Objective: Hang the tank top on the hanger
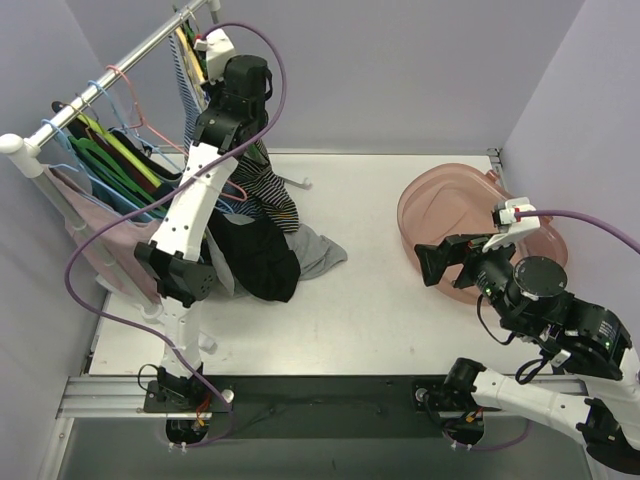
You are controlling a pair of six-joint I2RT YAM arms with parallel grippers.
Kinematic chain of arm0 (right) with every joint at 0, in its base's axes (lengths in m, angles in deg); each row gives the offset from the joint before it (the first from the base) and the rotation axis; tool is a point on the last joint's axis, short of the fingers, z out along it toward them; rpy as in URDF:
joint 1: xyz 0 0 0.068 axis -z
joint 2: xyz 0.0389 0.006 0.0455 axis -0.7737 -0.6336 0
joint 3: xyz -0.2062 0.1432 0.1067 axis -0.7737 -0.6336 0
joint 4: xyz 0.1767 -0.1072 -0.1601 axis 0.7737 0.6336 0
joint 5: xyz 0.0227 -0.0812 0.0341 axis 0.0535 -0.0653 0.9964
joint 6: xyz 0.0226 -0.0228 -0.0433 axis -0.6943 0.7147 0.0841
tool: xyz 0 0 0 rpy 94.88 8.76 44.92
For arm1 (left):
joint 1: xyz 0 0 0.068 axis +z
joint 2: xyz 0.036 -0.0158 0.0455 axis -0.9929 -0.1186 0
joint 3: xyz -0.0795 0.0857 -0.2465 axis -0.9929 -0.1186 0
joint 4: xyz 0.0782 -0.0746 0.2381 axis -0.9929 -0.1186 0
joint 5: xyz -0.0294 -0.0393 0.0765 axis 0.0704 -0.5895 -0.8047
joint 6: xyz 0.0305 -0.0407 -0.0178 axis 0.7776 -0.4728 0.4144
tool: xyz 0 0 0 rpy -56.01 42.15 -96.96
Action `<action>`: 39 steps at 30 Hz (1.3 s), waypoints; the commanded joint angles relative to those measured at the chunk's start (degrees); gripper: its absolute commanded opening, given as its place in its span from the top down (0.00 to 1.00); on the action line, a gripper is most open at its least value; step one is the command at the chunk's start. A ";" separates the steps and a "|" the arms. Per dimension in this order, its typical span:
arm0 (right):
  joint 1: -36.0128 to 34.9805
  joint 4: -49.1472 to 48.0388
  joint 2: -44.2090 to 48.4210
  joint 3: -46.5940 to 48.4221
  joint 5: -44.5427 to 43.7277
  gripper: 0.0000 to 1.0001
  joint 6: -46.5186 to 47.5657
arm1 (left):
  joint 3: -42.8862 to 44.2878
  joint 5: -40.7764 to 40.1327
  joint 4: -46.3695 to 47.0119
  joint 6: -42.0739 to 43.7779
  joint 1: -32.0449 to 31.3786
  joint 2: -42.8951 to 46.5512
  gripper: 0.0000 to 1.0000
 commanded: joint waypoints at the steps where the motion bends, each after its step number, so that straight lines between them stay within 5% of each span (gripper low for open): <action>1: 0.09 -1.81 0.84 0.51 -0.88 0.00 -0.89 | 3.88 1.26 2.92 -0.67 1.55 -1.19 1.00; 25: 0.00 -1.28 4.97 -1.60 -1.94 0.00 -2.56 | 4.59 5.92 1.17 -1.28 4.89 -3.74 1.00; 39: 0.00 -0.76 6.02 -1.95 -1.15 0.00 -3.61 | 5.11 9.87 -3.93 -5.76 4.71 -0.76 0.51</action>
